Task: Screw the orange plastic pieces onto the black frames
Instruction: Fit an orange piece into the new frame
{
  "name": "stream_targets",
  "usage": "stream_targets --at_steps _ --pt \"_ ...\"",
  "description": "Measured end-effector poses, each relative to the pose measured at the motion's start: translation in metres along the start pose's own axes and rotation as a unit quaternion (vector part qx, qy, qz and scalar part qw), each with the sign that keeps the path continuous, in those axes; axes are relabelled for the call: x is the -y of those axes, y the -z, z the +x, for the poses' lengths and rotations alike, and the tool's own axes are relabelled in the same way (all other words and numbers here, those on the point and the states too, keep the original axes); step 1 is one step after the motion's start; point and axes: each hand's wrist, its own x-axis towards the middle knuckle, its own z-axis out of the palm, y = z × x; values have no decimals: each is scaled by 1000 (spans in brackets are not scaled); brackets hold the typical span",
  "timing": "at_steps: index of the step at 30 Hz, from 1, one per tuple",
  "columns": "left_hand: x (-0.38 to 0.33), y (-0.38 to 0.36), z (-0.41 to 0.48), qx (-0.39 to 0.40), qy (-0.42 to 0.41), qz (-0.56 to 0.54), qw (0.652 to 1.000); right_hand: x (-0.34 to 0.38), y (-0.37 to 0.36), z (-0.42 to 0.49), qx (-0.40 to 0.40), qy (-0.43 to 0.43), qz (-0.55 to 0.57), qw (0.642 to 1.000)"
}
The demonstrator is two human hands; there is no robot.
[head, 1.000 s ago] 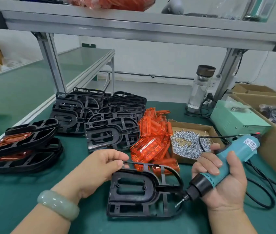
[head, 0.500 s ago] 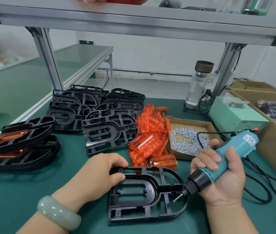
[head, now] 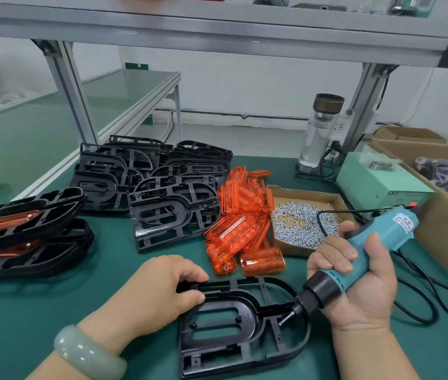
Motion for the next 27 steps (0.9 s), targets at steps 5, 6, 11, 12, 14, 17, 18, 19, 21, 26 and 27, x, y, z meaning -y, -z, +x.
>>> stream_targets --at_steps 5,6,11,12,14,17,18,19,21,26,27 --pt "-2 0 2 -34 10 46 998 -1 -2 0 -3 -1 -3 1000" --pt "-2 1 3 -28 10 45 999 -1 -2 -1 -3 -1 -3 1000" --pt "-14 9 22 -81 38 -22 996 -1 -3 0 -7 0 -7 1000" --pt "-17 9 30 -100 40 -20 994 -1 -4 0 -8 0 -9 1000" --pt "-25 7 46 -120 37 -6 992 -1 -4 0 -11 -1 -13 1000" --pt "-37 2 69 -129 32 31 991 -1 -4 0 -10 -5 -11 1000" --pt "-41 -1 75 -130 35 46 990 -1 -3 0 -11 -5 -13 1000" --pt "-43 -4 81 -129 40 61 989 -1 -3 1 -12 -6 -15 1000" --pt "-47 -10 91 -120 54 84 988 -1 -3 1 -14 -9 -15 1000" --pt "-51 -14 100 -104 83 83 988 -1 -1 1 -10 -13 -9 1000" --pt "-50 -14 101 -102 84 82 988 -1 -1 1 -10 -14 -11 1000"
